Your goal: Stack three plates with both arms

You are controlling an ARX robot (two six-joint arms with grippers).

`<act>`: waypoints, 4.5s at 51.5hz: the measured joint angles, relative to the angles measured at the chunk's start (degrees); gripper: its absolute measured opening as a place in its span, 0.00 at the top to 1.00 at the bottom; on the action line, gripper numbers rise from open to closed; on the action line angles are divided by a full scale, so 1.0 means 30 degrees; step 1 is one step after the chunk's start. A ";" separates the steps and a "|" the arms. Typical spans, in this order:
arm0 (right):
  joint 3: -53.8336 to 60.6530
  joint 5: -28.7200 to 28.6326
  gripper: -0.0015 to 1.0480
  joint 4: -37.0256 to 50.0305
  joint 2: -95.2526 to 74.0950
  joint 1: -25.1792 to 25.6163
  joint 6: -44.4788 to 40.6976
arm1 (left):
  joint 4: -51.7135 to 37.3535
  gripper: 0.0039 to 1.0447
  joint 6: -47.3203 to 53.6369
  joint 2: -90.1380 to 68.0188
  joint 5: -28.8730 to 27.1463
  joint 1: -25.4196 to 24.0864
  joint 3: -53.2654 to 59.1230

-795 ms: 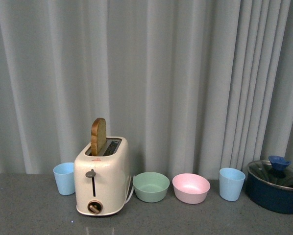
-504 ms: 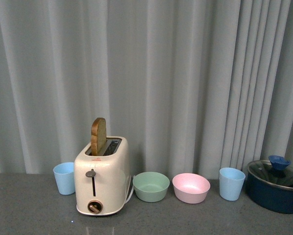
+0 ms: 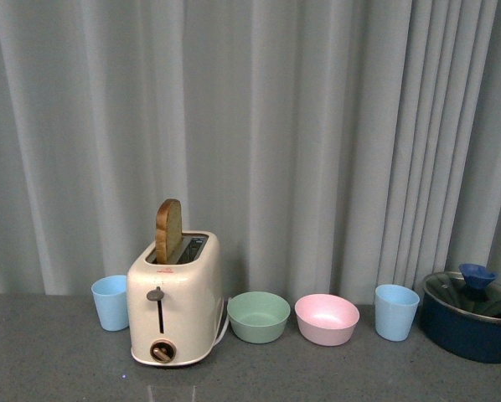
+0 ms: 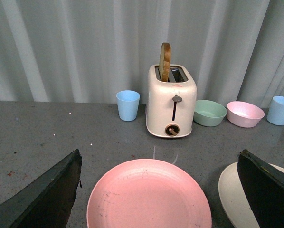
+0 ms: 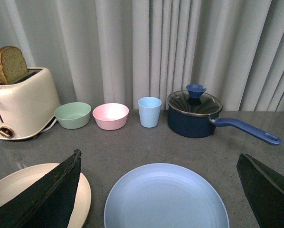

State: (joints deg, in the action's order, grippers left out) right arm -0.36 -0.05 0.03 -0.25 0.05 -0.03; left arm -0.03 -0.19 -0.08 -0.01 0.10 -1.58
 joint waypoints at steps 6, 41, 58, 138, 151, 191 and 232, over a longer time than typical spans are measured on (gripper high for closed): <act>0.0000 0.0000 0.07 0.0000 0.0000 0.0000 0.0000 | 0.0000 0.06 0.0000 0.0000 0.0000 0.0000 0.0000; 0.0000 0.0000 0.07 0.0000 0.0000 0.0000 0.0000 | 0.1472 0.06 0.8881 -3.0017 0.6178 -0.2047 -1.4834; 0.0000 0.0000 0.07 0.0000 0.0000 0.0000 0.0000 | 0.3271 0.06 1.0703 -3.5467 0.5530 -0.3395 -1.8972; 0.0000 0.0000 0.07 0.0000 0.0000 0.0000 0.0000 | 0.2324 0.97 1.0040 -3.9896 0.4685 -0.5333 -1.9620; 0.0000 0.0000 0.07 0.0000 0.0000 0.0000 0.0000 | 0.3147 0.97 0.9996 -3.9466 0.5013 -0.5355 -2.0043; 0.0000 0.0000 0.07 0.0000 0.0000 0.0000 0.0000 | 1.0775 0.97 0.7861 -3.5095 0.6645 -0.2849 -2.4866; 0.0000 0.0000 0.07 0.0000 0.0000 0.0000 0.0000 | 0.8269 0.97 0.3461 -3.7601 0.4685 0.5311 -2.5114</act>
State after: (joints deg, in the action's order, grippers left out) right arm -0.36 -0.05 0.03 -0.25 0.05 -0.03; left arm 24.77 10.20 -112.88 14.04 16.03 -76.93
